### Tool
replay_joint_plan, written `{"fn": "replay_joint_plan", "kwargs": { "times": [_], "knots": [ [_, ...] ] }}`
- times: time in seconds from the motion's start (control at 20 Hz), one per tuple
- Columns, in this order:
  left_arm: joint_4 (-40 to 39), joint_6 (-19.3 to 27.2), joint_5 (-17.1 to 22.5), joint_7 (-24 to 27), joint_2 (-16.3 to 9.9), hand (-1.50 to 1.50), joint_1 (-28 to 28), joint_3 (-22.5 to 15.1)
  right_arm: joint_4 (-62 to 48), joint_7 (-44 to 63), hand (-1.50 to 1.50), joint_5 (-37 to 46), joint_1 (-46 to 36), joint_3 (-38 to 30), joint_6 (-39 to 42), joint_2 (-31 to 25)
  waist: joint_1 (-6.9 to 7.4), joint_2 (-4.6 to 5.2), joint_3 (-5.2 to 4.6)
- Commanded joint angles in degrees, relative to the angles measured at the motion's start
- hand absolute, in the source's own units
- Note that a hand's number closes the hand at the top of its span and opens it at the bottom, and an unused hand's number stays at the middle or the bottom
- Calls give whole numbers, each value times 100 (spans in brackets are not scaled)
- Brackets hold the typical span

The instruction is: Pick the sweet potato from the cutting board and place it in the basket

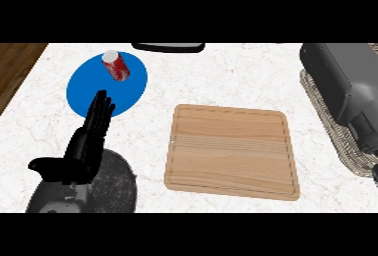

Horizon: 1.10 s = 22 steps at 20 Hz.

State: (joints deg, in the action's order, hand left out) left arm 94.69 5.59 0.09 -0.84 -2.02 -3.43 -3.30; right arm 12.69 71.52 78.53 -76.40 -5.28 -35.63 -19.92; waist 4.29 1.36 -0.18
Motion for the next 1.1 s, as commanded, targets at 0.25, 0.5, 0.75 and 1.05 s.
{"fn": "replay_joint_plan", "kwargs": {
  "times": [0.25, 0.5, 0.75, 1.05],
  "knots": [
    [157, -133, 232, -140, -232, 0, 83, 305, -246, 1371, 150, 358, 4, -236, -376, -213, -190, -68, 9],
    [51, 198, 11, -6, 25, 0, 88, 214, -244, 1371, 150, 547, 273, -334, -559, -10, -369, -129, 7],
    [-29, 27, 166, 93, -76, 0, 117, 335, -264, 1373, 150, 569, 395, -465, -372, -65, -390, -127, 8],
    [284, 189, -60, -283, -18, 0, 193, 114, -266, 1096, 150, 400, 892, -678, -402, -113, -419, -149, 16]
  ]
}}
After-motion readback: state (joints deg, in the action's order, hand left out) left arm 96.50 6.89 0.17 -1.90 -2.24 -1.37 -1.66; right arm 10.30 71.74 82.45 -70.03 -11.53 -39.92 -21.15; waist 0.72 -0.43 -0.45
